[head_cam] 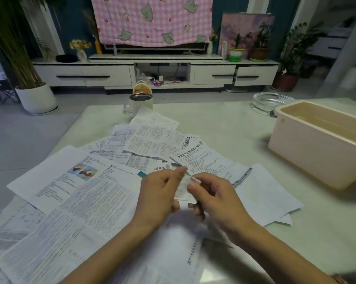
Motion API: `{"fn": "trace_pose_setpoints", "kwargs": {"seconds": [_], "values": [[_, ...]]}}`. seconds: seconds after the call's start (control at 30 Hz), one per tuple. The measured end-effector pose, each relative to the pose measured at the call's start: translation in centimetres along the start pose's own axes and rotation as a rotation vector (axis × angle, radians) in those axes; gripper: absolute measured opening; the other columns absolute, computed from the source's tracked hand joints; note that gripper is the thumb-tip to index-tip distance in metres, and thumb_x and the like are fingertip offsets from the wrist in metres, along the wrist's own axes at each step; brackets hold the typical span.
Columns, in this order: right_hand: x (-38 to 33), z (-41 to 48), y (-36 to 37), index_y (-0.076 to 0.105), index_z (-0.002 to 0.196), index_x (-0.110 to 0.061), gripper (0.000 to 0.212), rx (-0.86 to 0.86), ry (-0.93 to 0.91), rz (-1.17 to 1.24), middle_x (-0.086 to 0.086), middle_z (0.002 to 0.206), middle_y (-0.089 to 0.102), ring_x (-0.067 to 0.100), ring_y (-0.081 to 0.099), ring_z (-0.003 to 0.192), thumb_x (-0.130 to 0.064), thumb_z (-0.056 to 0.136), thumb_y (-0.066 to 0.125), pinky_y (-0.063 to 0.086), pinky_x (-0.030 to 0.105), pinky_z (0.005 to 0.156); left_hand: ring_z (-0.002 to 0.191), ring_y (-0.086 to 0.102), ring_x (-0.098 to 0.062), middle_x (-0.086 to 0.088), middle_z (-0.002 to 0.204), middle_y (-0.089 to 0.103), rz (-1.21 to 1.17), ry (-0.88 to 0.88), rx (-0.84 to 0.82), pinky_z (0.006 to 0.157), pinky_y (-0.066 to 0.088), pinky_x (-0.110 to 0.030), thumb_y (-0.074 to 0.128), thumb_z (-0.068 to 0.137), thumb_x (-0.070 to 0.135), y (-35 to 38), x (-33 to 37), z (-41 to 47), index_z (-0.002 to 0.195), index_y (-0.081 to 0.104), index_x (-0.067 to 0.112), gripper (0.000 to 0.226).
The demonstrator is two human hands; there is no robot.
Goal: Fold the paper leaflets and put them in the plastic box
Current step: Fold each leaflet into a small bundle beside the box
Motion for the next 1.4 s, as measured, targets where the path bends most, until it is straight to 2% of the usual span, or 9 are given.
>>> {"fn": "trace_pose_setpoints", "kwargs": {"seconds": [0.13,0.23,0.37,0.5,0.67,0.93,1.03,1.13,1.4], "values": [[-0.3,0.9,-6.3,0.062,0.077,0.004,0.015,0.222,-0.007,-0.078,0.002,0.052,0.050,0.007,0.044,0.038,-0.004,0.089,0.058,0.034,0.017,0.037,0.053,0.067,-0.011,-0.002,0.069,0.070,-0.031,-0.129,-0.345,0.042,0.045,-0.017,0.053,0.093,0.014,4.8,0.6,0.7,0.090,0.065,-0.001,0.020],[1.0,1.3,-13.5,0.050,0.062,-0.006,0.030,0.503,0.053,-0.059,0.001,0.049,0.044,0.007,0.043,0.037,-0.006,0.091,0.056,0.033,0.016,0.035,0.050,0.064,-0.009,0.001,0.070,0.072,0.017,-0.099,-0.319,0.046,0.049,-0.018,0.055,0.092,0.012,6.6,1.5,0.9,0.084,0.065,0.012,0.013],[3.7,0.9,-23.5,0.055,0.078,-0.001,0.017,0.784,0.220,-0.048,0.009,0.061,0.054,0.006,0.039,0.034,-0.010,0.092,0.056,0.029,0.013,0.031,0.054,0.065,-0.012,0.001,0.067,0.072,0.020,-0.105,-0.356,0.051,0.051,-0.022,0.053,0.092,0.011,8.6,1.9,0.5,0.084,0.065,0.012,0.015],[6.6,0.9,-26.8,0.054,0.069,-0.001,0.023,0.748,0.388,-0.468,0.010,0.057,0.049,0.018,0.044,0.046,-0.014,0.086,0.063,0.031,0.022,0.041,0.061,0.067,-0.014,-0.001,0.076,0.073,0.040,-0.065,-0.465,0.054,0.049,-0.024,0.052,0.092,0.013,11.2,2.1,-0.6,0.084,0.065,0.016,0.016],[6.4,1.3,-25.8,0.053,0.114,-0.003,0.043,0.723,0.455,-1.005,0.015,0.113,0.061,0.035,0.058,0.102,-0.038,0.089,0.057,0.045,0.036,0.079,0.081,0.064,-0.001,0.012,0.093,0.068,0.180,0.042,-0.418,0.071,0.051,-0.015,0.055,0.092,0.017,11.2,1.4,-0.3,0.097,0.061,0.026,0.012],[4.8,1.1,-25.8,0.050,0.107,-0.004,0.023,0.678,0.326,-0.981,0.016,0.110,0.061,0.034,0.056,0.098,-0.024,0.097,0.044,0.043,0.037,0.077,0.138,0.027,-0.014,0.002,0.150,0.033,0.887,0.293,-0.373,0.110,0.020,-0.024,0.035,0.088,0.055,9.6,0.0,1.6,0.141,0.036,0.021,0.063],[4.0,0.9,-26.7,0.055,0.101,-0.003,0.020,0.696,0.282,-0.890,0.018,0.104,0.062,0.034,0.055,0.094,-0.011,0.095,0.039,0.042,0.035,0.073,0.144,0.013,-0.014,0.002,0.157,0.016,1.005,0.248,-0.464,0.113,0.012,-0.024,0.024,0.087,0.067,10.7,-0.9,1.9,0.148,0.020,0.023,0.075],[2.9,0.7,-26.9,0.058,0.096,-0.004,0.019,0.725,0.235,-0.871,0.018,0.100,0.063,0.033,0.056,0.090,-0.012,0.093,0.041,0.040,0.034,0.070,0.138,0.026,-0.016,0.000,0.151,0.028,1.062,0.216,-0.529,0.108,0.023,-0.027,0.010,0.065,0.080,11.6,-1.2,1.7,0.146,0.023,0.021,0.101],[0.3,1.7,-20.3,0.060,0.096,-0.010,0.016,0.524,0.023,-0.846,0.005,0.088,0.062,0.022,0.056,0.082,-0.015,0.095,0.045,0.039,0.027,0.067,0.095,0.056,-0.019,0.003,0.100,0.057,1.021,0.312,-0.455,0.074,0.043,-0.028,0.046,0.095,0.024,10.8,-1.1,1.6,0.099,0.052,0.020,0.008]]}}
Point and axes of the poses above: each hand's wrist, its own z-axis towards the middle knuckle, its own y-axis out of the palm, x = y × z, the point moved 7 cm from there along z, towards the middle knuckle
